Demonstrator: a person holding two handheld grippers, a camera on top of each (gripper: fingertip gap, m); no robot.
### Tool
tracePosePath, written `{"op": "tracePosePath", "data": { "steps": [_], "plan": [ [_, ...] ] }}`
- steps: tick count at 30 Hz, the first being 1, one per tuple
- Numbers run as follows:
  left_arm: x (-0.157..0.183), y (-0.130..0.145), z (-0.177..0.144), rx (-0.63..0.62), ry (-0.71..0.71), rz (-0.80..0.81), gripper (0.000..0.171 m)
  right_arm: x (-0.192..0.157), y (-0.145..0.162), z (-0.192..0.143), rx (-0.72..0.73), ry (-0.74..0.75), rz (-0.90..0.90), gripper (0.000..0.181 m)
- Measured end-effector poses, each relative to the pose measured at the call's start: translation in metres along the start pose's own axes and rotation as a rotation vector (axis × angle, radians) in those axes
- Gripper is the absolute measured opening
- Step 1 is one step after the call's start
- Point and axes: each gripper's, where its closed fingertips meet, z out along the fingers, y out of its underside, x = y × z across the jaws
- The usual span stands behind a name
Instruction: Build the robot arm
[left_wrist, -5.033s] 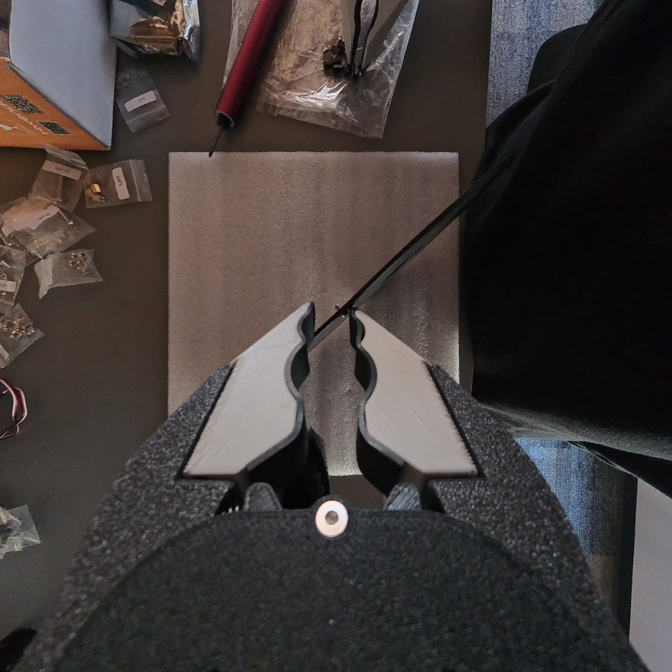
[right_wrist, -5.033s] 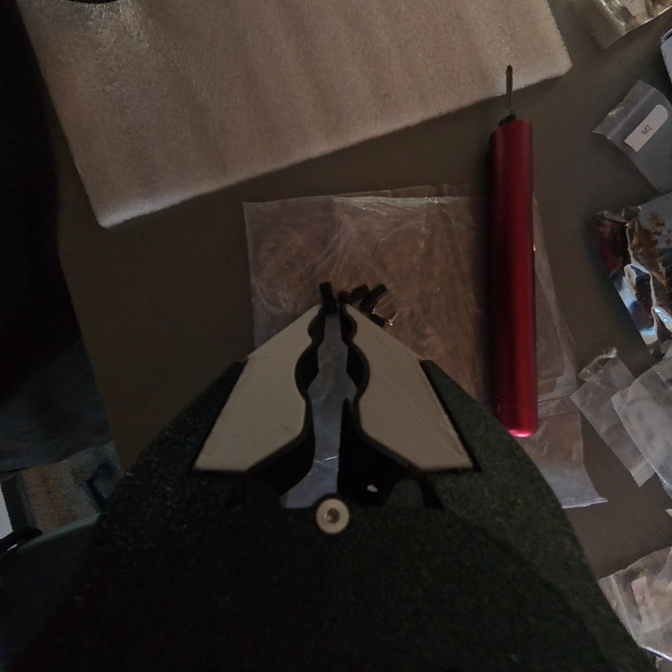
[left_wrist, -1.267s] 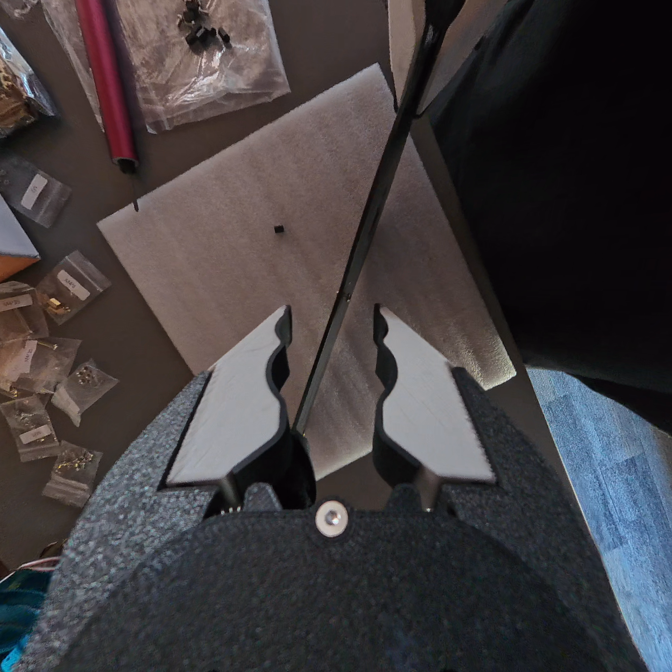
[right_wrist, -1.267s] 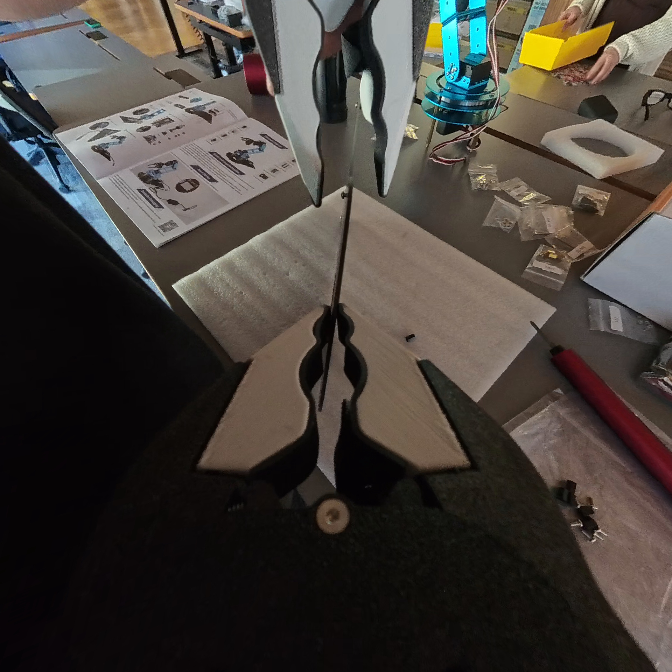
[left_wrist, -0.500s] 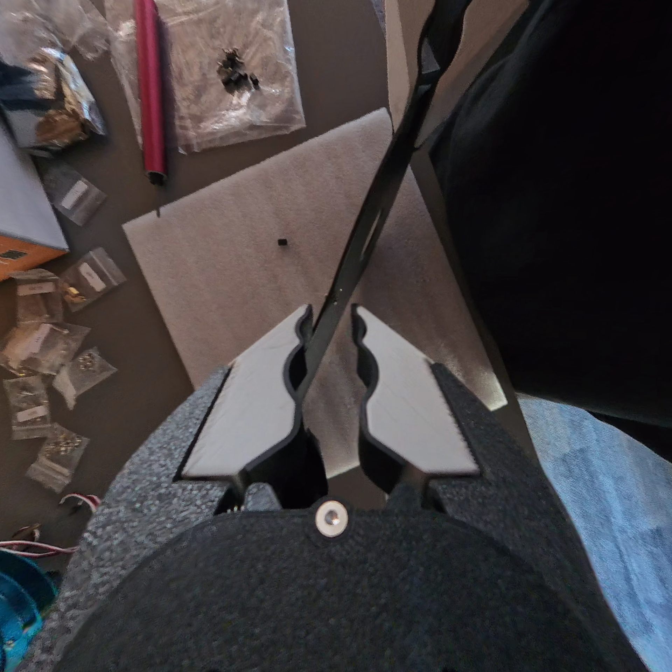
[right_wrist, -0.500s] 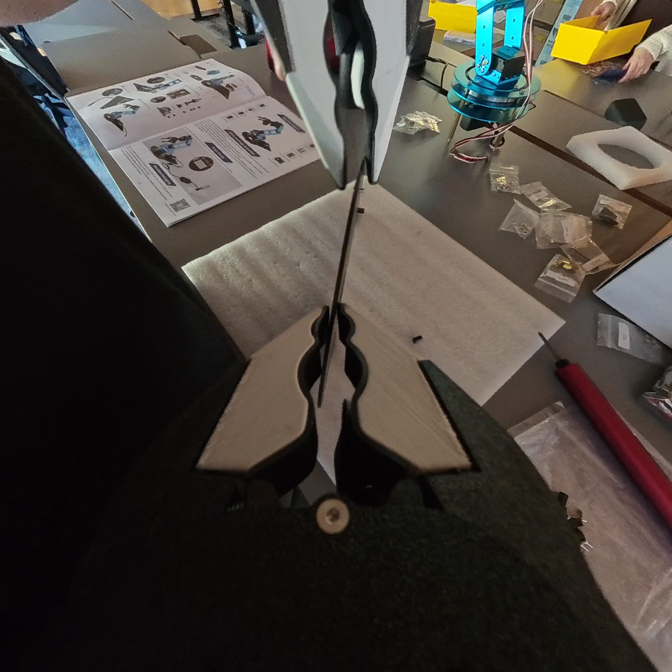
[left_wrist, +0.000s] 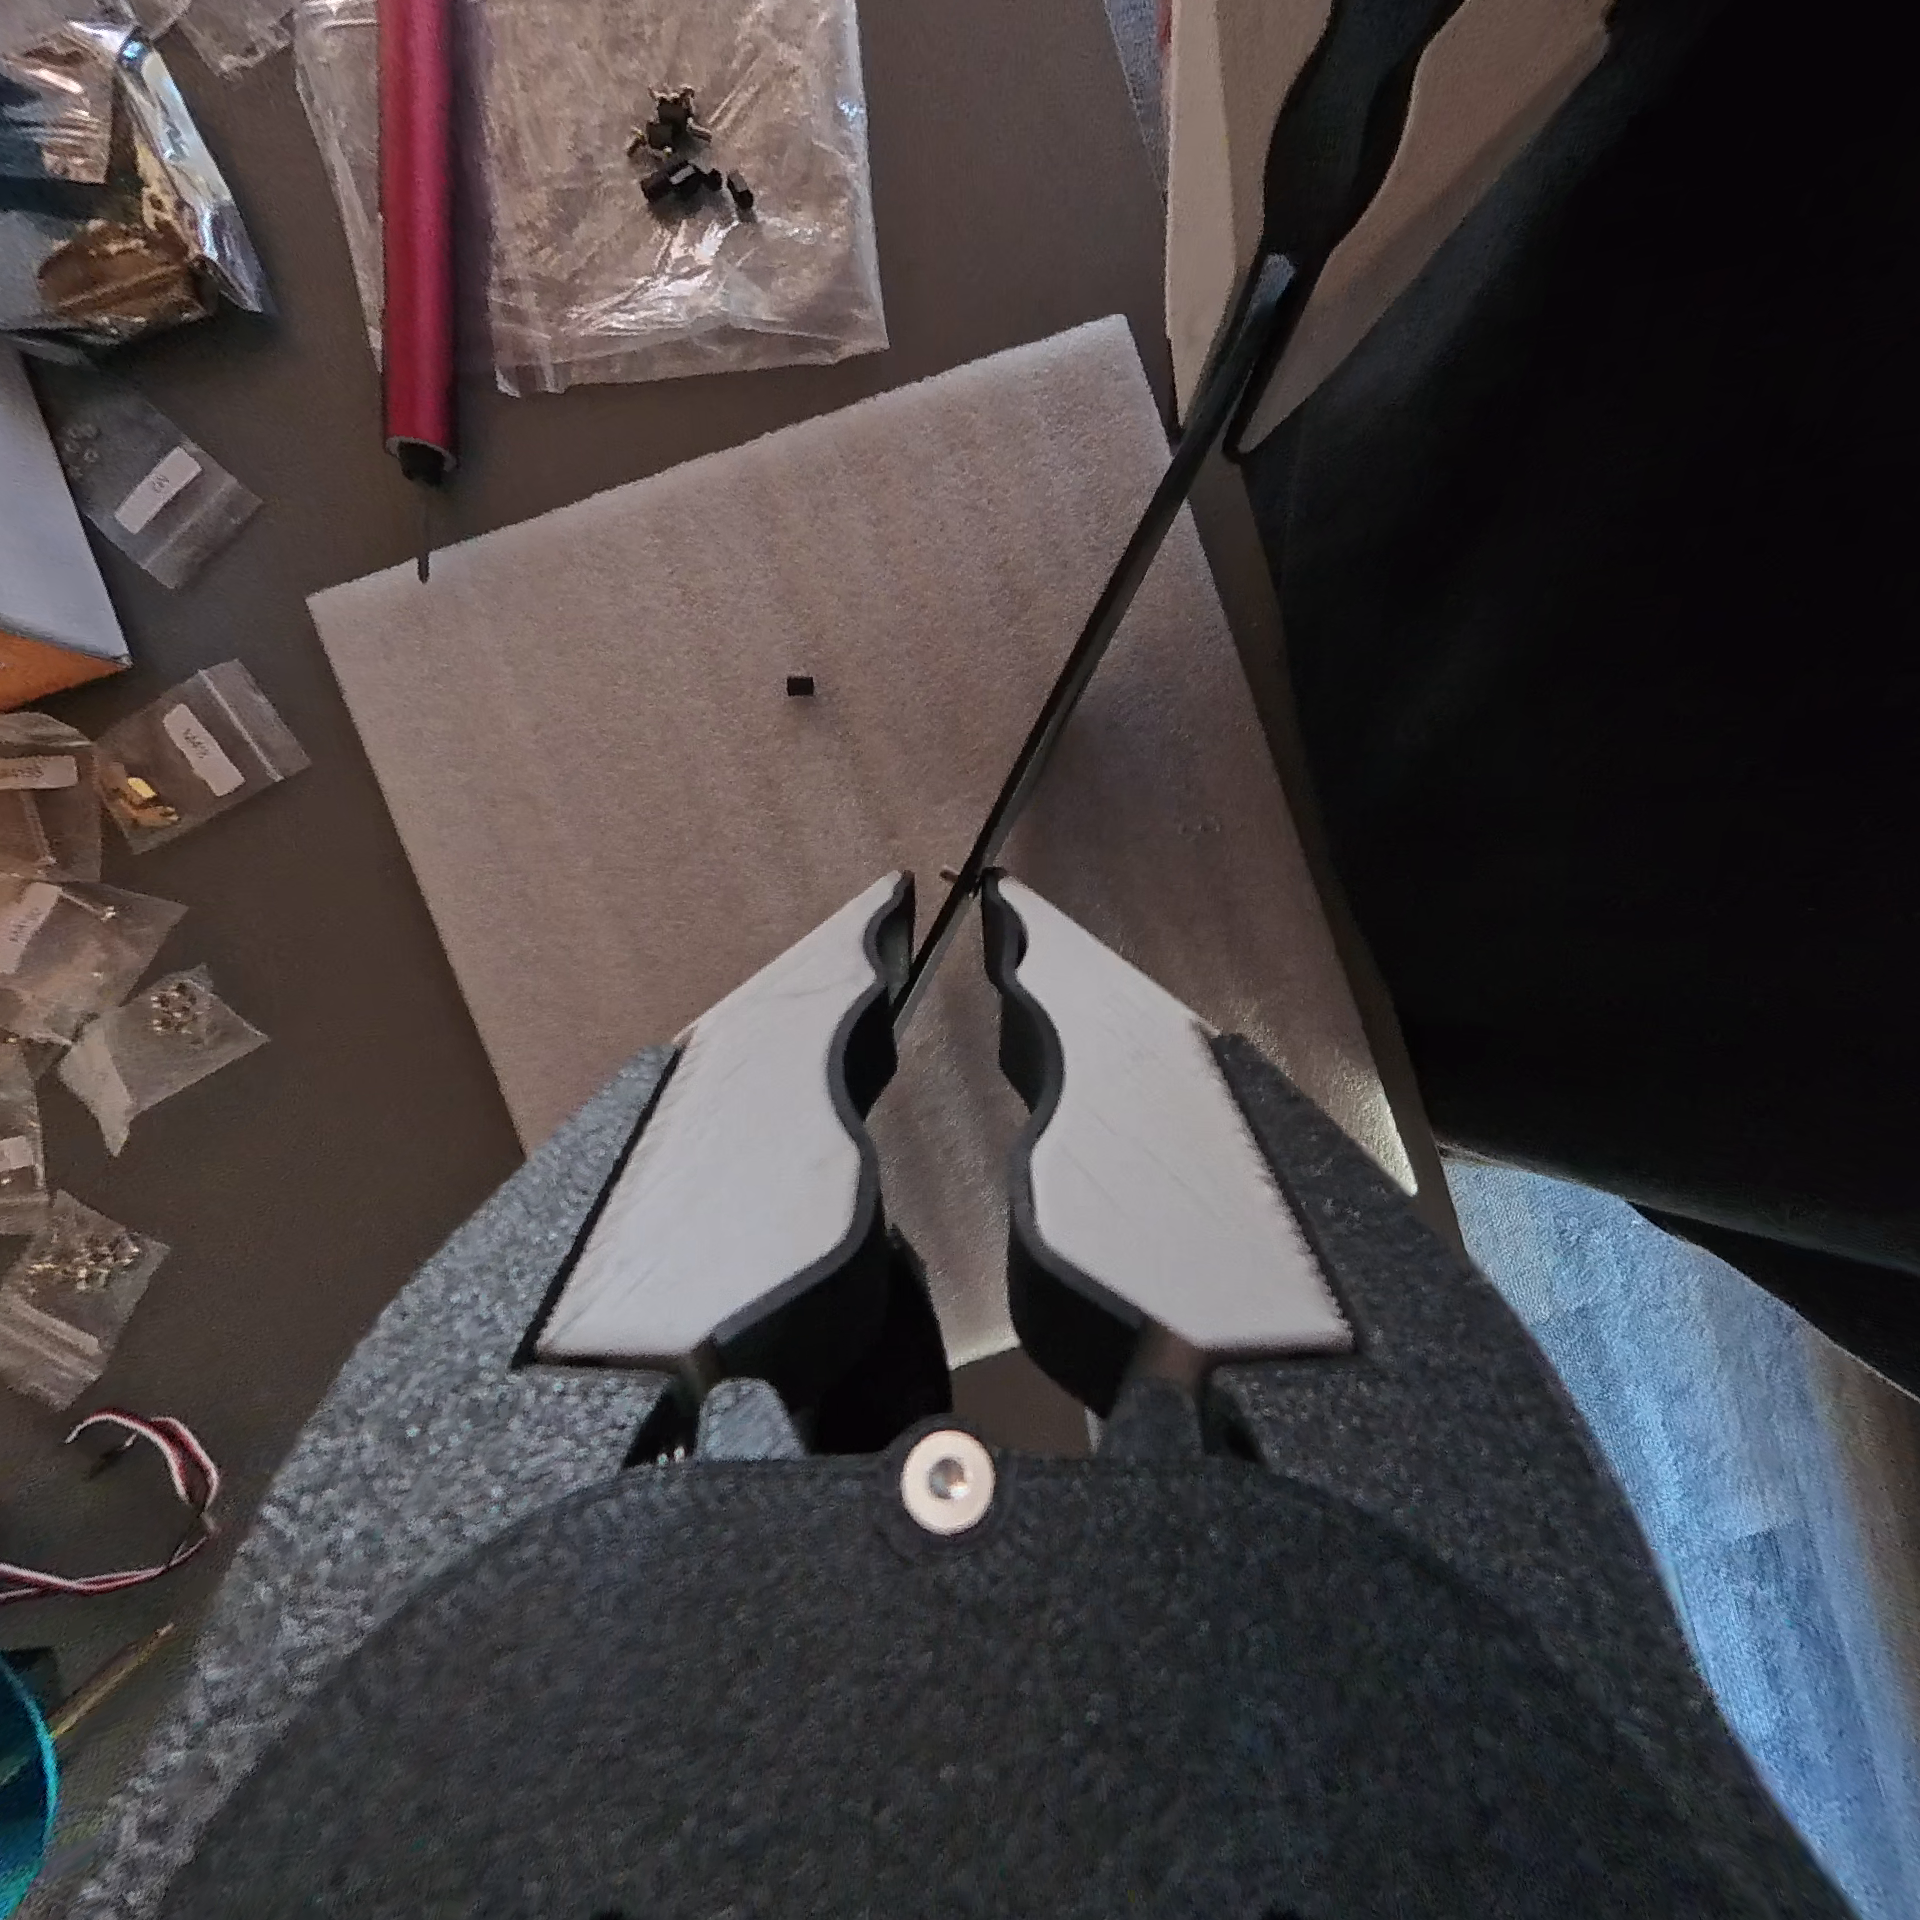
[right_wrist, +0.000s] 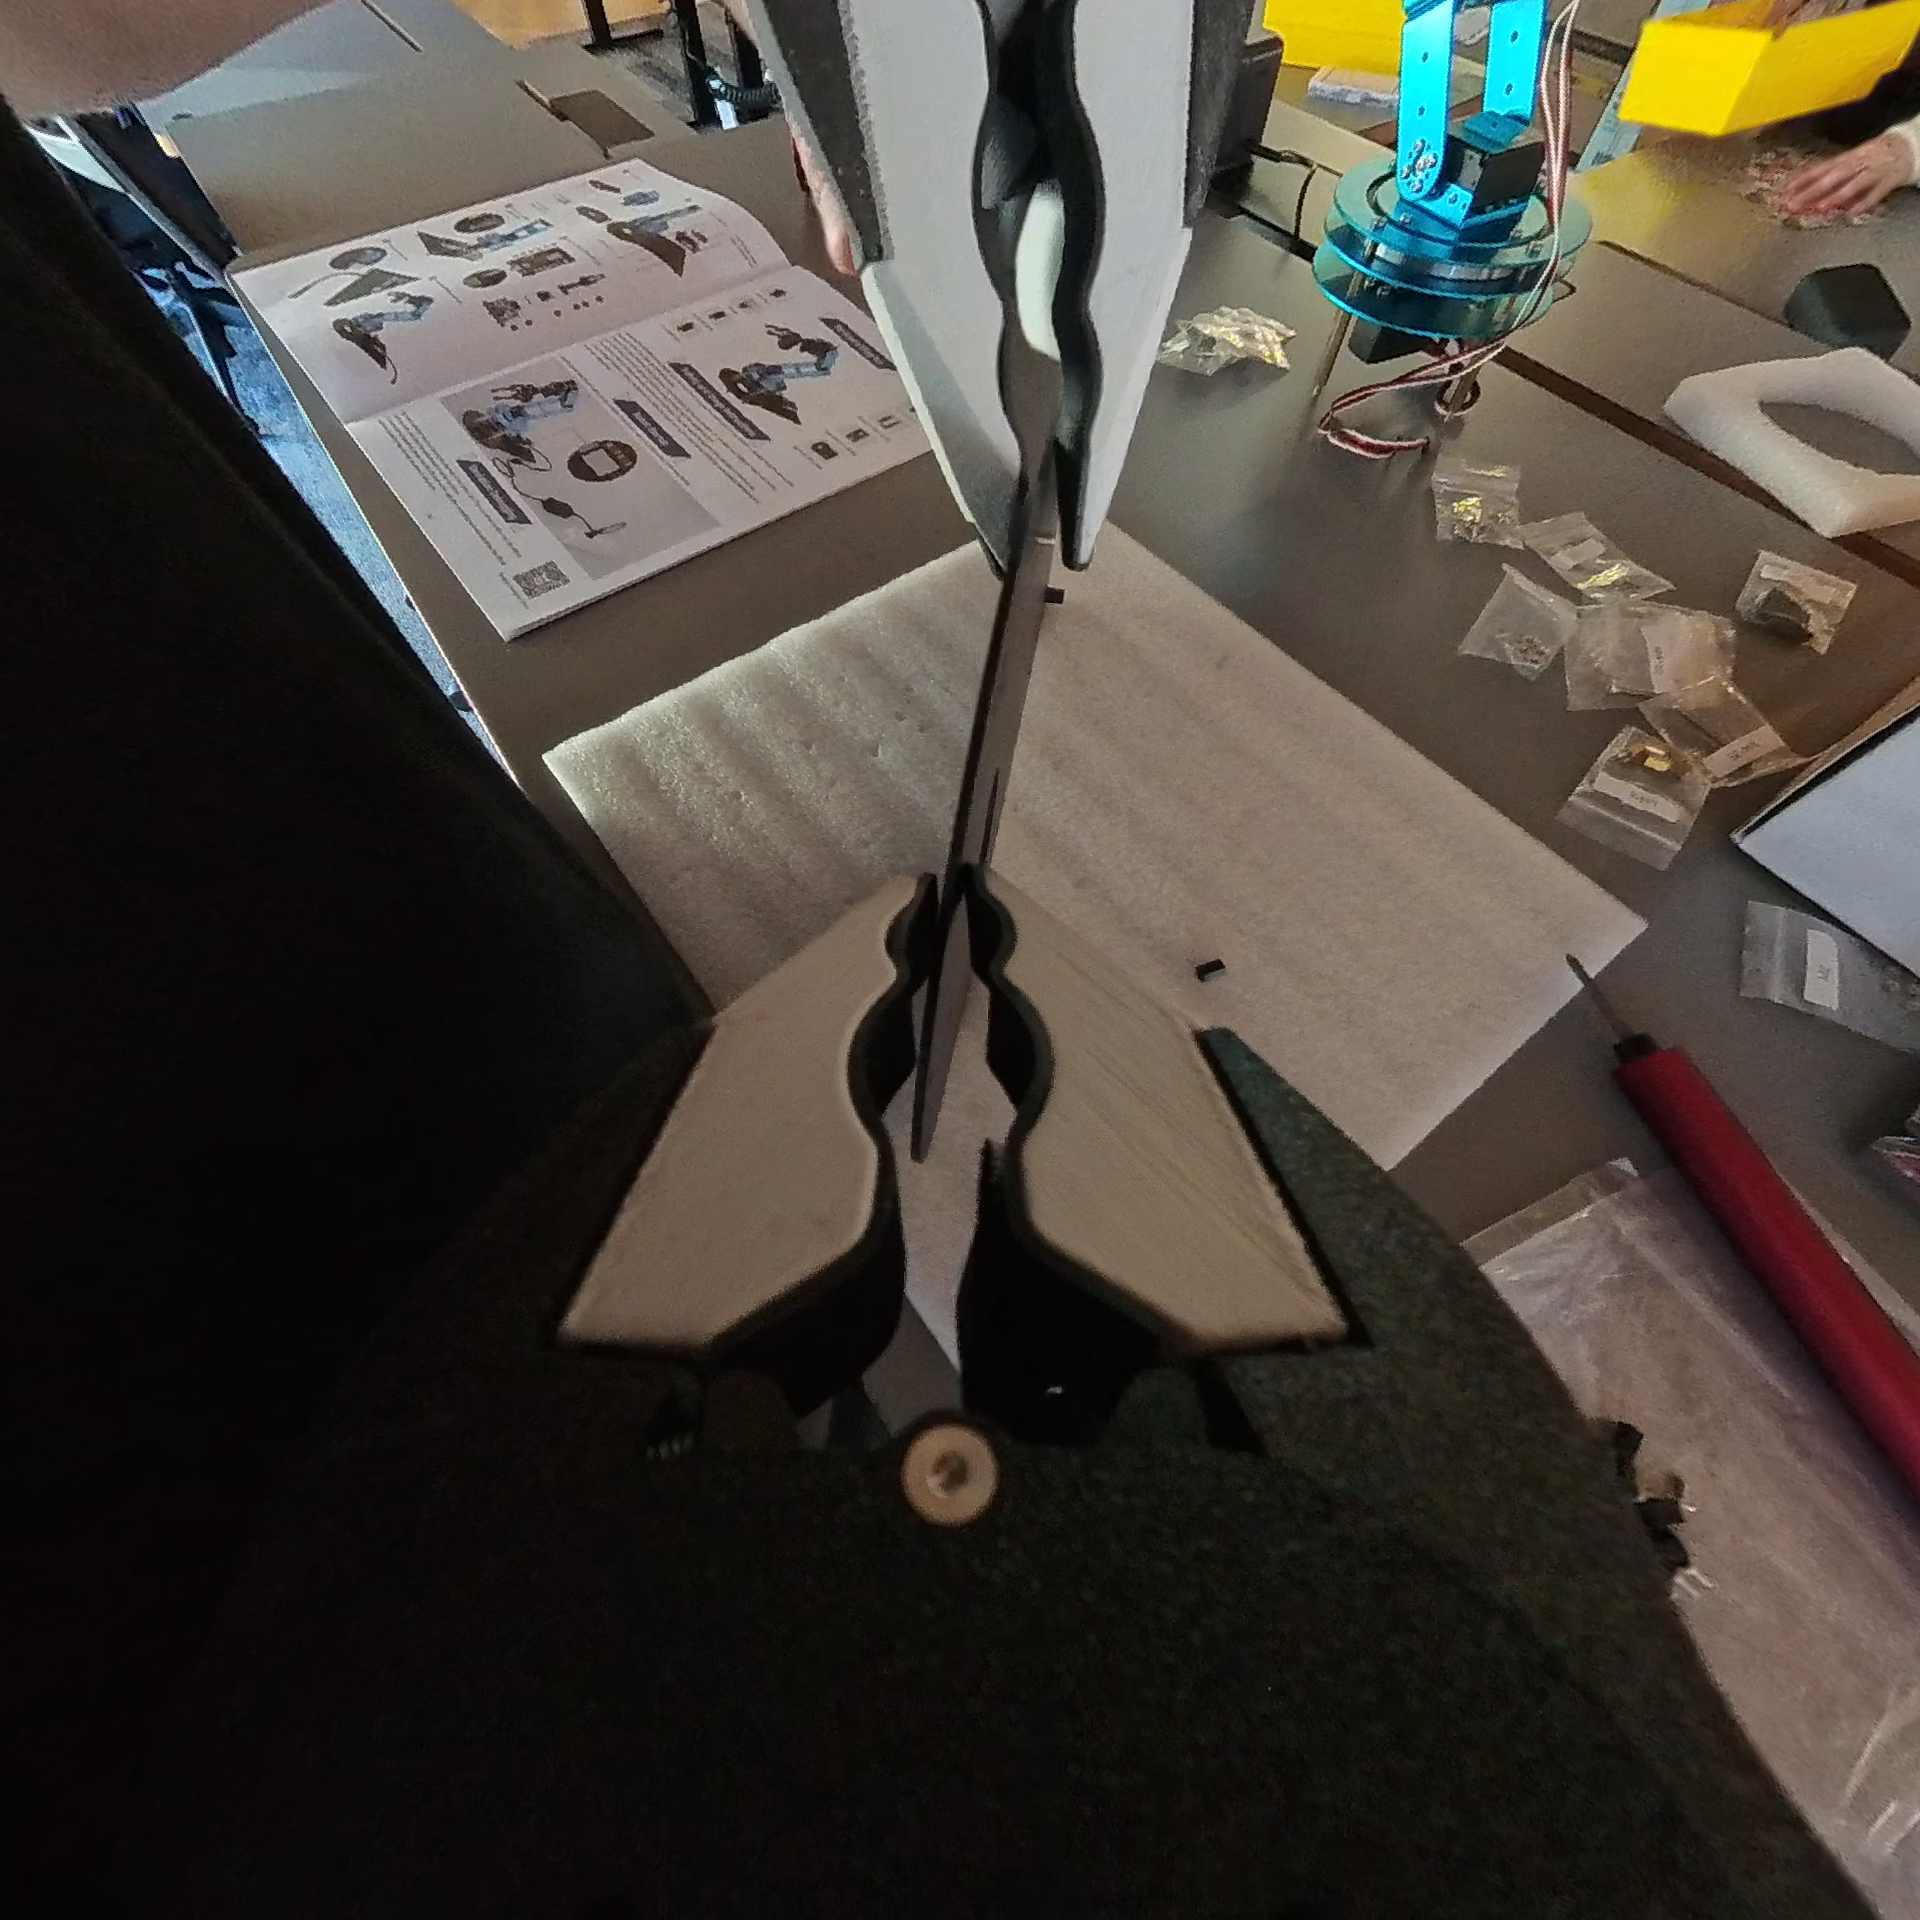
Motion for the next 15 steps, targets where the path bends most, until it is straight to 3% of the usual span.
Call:
{"op": "tracePosePath", "data": {
  "steps": [5,9,12,15],
  "plan": [
    [0.000,0.000,0.000,0.015,-0.014,-0.035,0.013,-0.003,0.005,0.003,-0.018,-0.071,0.027,0.012],
    [0.004,0.001,-0.001,0.032,-0.017,-0.043,0.012,-0.007,-0.014,-0.010,0.123,-0.262,0.145,0.028],
    [0.007,0.003,-0.002,0.039,-0.024,-0.039,0.012,0.024,-0.028,-0.021,0.244,-0.292,0.230,0.026],
    [0.005,0.002,-0.001,0.039,-0.061,-0.032,0.013,0.070,0.007,0.008,0.055,-0.175,0.238,0.028]
  ]
}}
